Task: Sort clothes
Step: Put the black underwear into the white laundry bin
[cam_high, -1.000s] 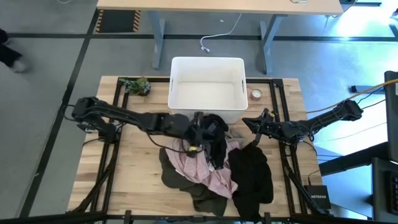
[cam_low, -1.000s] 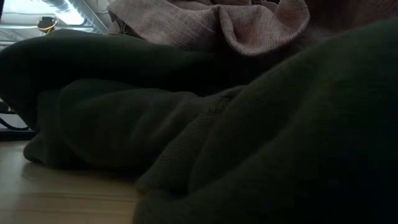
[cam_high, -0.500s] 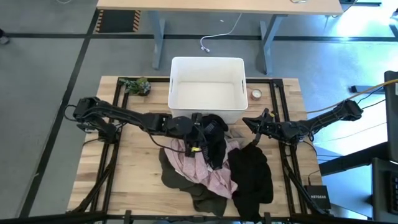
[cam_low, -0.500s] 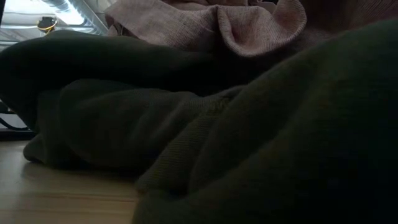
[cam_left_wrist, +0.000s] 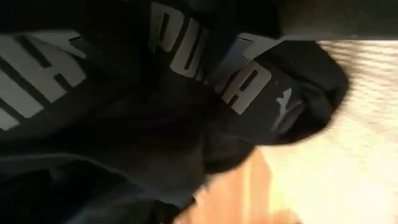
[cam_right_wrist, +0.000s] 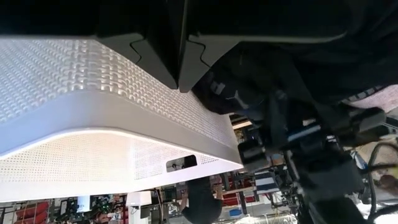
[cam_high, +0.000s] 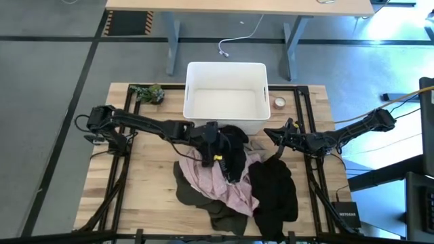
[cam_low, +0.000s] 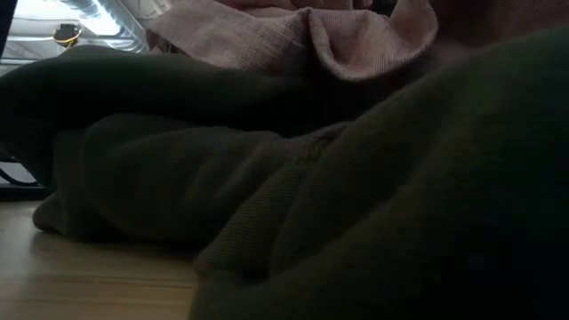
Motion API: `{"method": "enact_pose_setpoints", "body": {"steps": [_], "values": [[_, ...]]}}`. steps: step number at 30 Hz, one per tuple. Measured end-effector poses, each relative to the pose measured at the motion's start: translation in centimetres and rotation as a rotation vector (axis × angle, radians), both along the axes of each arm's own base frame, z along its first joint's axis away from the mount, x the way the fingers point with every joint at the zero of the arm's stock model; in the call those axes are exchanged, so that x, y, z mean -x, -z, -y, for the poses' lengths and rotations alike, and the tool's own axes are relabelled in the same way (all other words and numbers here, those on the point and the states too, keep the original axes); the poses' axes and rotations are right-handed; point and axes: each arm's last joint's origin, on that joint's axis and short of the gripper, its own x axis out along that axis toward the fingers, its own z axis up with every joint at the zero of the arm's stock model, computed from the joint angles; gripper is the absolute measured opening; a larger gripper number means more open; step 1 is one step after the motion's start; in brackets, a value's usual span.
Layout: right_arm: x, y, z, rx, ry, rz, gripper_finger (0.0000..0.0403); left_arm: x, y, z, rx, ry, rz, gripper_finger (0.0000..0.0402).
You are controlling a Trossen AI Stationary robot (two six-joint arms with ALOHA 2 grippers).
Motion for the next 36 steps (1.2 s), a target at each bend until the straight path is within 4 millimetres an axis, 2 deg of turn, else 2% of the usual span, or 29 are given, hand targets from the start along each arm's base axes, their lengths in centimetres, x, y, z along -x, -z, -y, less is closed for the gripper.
{"method": "enact_pose_setpoints", "body": {"steps": [5,9,11,16,23,26,29,36], "values": [[-0.1,0.1,0.0,0.005,0.027,-0.010,0.0030,-0.7,0.7,1.1,-0.030,0.055,0.020,0.0113],[-0.1,0.1,0.1,0.005,0.035,-0.009,0.0030,-1.1,0.1,2.2,-0.027,0.106,0.108,0.0037],[-0.1,0.1,0.1,0.006,0.035,-0.013,0.0030,-1.5,-0.4,2.8,0.017,0.169,0.178,0.0013],[-0.1,0.2,0.1,-0.004,0.036,-0.009,0.0030,-1.9,-1.8,3.7,0.113,0.296,0.325,0.0010],[-0.1,0.2,0.1,-0.005,0.036,-0.010,0.0030,-1.1,-5.1,3.7,0.107,0.337,0.488,0.0005],[-0.1,0.3,0.1,-0.005,0.039,-0.021,0.0030,-0.2,-7.6,2.9,0.080,0.318,0.580,0.0004],[0.0,0.3,0.1,-0.003,0.054,-0.025,0.0030,1.2,-11.0,1.4,0.030,0.257,0.694,0.0003],[0.0,0.3,0.1,-0.028,0.063,-0.013,0.0030,5.7,-17.2,-4.4,-0.208,-0.073,0.914,0.0003]]}}
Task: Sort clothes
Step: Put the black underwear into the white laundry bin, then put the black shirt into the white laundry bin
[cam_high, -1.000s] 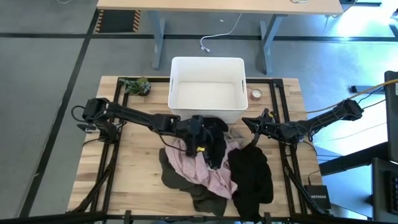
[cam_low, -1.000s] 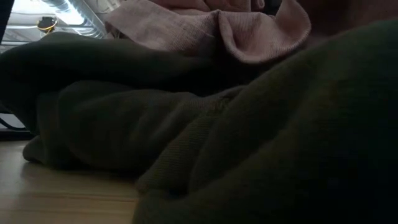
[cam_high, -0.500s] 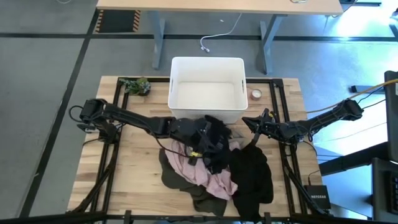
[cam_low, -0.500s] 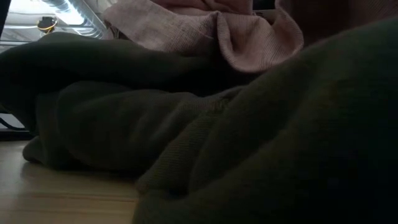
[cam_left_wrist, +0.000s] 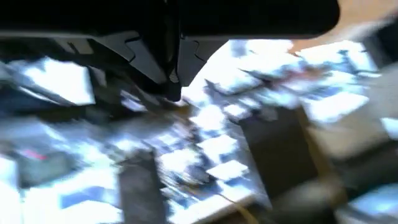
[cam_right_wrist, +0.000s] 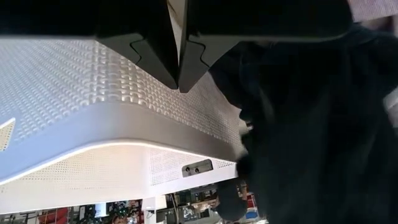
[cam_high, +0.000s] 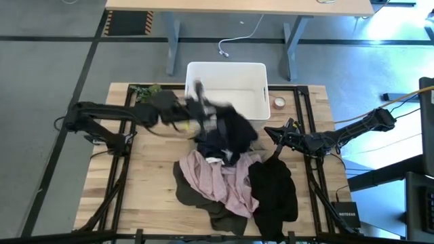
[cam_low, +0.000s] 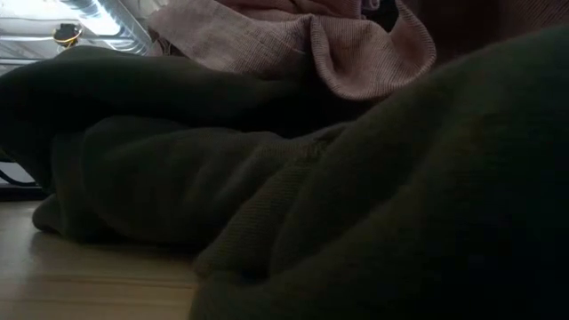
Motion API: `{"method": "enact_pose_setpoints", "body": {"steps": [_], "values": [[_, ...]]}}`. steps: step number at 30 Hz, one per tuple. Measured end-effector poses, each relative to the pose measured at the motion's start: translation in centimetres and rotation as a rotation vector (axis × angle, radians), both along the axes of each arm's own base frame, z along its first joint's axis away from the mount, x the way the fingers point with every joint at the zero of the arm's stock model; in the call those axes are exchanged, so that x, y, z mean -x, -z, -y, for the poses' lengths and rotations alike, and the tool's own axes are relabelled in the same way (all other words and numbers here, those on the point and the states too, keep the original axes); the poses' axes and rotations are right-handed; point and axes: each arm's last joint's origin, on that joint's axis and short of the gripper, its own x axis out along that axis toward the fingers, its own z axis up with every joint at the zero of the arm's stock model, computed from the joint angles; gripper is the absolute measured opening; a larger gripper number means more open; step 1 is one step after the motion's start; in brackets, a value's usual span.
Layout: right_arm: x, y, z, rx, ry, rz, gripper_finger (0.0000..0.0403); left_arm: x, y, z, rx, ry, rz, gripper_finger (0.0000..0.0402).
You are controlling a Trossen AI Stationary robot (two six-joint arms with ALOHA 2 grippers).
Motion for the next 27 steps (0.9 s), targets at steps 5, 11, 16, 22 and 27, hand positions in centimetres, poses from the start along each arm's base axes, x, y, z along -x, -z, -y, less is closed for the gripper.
{"method": "enact_pose_setpoints", "body": {"steps": [5,11,16,22,27], "values": [[0.0,0.0,0.1,0.000,0.025,0.005,0.0030,3.0,-2.3,-4.8,-0.025,-0.244,0.095,0.0003],[0.1,-0.1,0.1,-0.001,0.045,0.011,0.0030,4.2,-1.3,-9.8,0.051,-0.452,0.030,0.0006],[0.0,-0.1,0.1,-0.020,0.045,0.023,0.0030,3.8,1.6,-12.0,0.261,-0.498,-0.093,0.0040],[0.0,-0.8,0.0,-0.215,0.025,0.180,0.0030,3.6,4.8,-13.4,0.353,-0.554,-0.318,0.0104],[0.0,-1.3,0.0,-0.235,0.014,0.231,0.0030,4.5,4.8,-12.8,0.356,-0.547,-0.429,0.0146]]}}
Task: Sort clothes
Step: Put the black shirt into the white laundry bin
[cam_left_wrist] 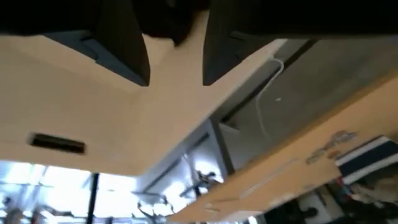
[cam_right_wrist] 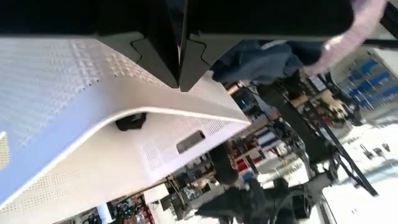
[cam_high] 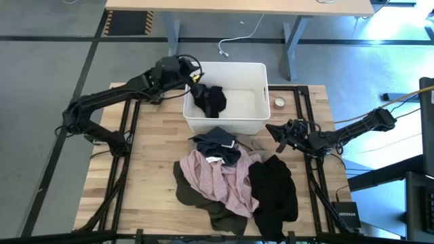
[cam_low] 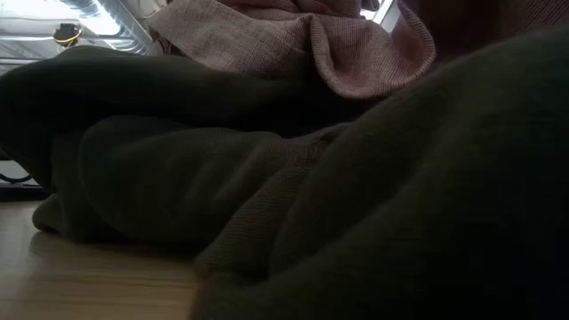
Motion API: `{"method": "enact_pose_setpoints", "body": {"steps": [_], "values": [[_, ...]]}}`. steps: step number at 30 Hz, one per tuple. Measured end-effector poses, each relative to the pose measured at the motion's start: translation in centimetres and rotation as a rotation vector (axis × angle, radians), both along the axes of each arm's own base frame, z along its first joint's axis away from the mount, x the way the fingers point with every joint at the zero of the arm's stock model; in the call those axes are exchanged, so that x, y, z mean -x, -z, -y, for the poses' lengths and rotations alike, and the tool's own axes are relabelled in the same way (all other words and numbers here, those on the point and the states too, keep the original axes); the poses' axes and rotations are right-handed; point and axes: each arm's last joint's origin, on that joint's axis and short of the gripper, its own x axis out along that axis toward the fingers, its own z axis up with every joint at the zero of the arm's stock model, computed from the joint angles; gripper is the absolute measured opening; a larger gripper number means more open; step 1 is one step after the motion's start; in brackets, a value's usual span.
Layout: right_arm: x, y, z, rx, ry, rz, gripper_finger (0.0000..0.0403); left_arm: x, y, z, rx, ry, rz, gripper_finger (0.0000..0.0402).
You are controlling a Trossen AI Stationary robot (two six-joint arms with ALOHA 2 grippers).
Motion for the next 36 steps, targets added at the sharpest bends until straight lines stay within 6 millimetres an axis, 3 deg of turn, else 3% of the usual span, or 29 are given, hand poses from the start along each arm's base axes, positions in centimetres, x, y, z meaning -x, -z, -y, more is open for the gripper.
{"method": "enact_pose_setpoints", "body": {"steps": [4,11,17,23,27,36], "values": [[-0.2,-1.2,-0.6,-0.014,-0.202,0.086,0.0035,1.2,-0.9,2.1,0.031,0.078,-0.012,0.0159],[-2.5,-7.2,-2.4,0.101,-0.516,0.081,0.0114,3.0,-1.0,6.3,-0.039,0.219,0.239,0.0157],[-5.3,-13.6,-4.8,0.209,-0.506,-0.287,0.0192,4.9,1.0,8.8,0.023,0.277,0.380,0.0157],[-7.6,-17.2,-7.9,0.132,-0.487,-0.699,0.0213,6.2,2.4,10.6,0.049,0.344,0.396,0.0157],[-9.0,-16.5,-10.1,0.040,-0.469,-0.960,0.0213,6.6,3.0,11.0,0.078,0.348,0.399,0.0157],[-10.9,-9.9,-15.0,-0.303,-0.558,-1.427,0.0214,6.6,3.0,11.8,0.112,0.380,0.415,0.0157]]}}
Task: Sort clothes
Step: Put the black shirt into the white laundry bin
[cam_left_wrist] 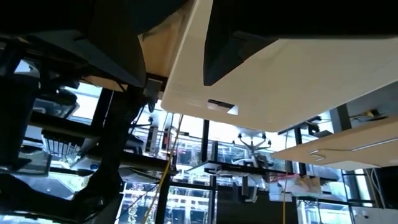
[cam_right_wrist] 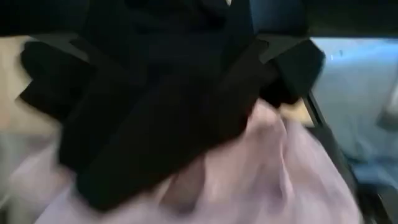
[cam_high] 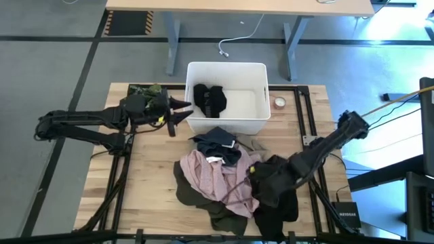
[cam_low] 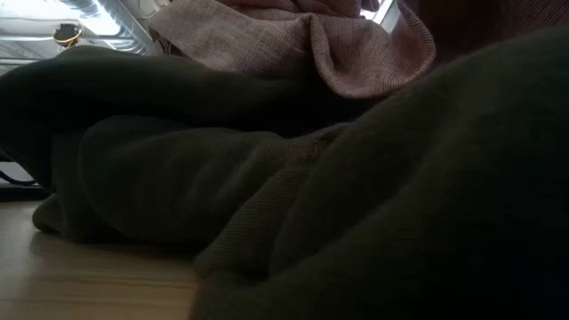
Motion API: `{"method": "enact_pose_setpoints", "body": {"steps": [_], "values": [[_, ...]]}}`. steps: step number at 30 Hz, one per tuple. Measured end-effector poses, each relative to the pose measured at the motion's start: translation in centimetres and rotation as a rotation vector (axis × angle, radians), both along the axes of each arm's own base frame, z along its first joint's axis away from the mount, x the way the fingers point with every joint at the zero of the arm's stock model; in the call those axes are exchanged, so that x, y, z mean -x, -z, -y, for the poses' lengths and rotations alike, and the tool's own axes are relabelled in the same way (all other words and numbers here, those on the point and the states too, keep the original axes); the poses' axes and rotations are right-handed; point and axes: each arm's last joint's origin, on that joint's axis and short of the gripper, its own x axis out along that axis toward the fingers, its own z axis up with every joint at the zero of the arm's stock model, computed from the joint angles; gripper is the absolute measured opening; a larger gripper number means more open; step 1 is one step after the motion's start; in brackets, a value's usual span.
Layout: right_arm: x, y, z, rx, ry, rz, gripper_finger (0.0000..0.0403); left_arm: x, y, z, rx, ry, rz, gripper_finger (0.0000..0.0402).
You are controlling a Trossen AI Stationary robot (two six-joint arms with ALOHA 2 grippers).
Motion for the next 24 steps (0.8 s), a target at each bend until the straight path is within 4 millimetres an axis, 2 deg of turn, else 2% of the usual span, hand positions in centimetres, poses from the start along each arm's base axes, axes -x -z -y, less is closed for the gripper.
{"method": "enact_pose_setpoints", "body": {"steps": [3,8,14,18,24], "values": [[-0.3,1.7,-1.3,0.032,-0.027,-0.061,0.0214,0.0,0.0,0.0,-0.006,0.001,-0.002,0.0157],[-0.7,4.5,-1.9,0.141,-0.043,-0.206,0.0214,0.0,0.0,0.0,-0.003,0.001,-0.002,0.0157],[-2.0,6.9,-2.6,0.242,-0.223,-0.186,0.0198,0.0,0.0,0.0,-0.028,0.002,-0.010,0.0157],[-2.2,8.2,-2.0,0.384,-0.263,-0.252,0.0147,0.0,0.0,0.0,-0.027,0.001,-0.011,0.0157],[-2.1,9.0,-1.9,0.404,-0.257,-0.339,0.0022,-0.1,0.2,0.0,-0.030,0.002,-0.022,0.0157]]}}
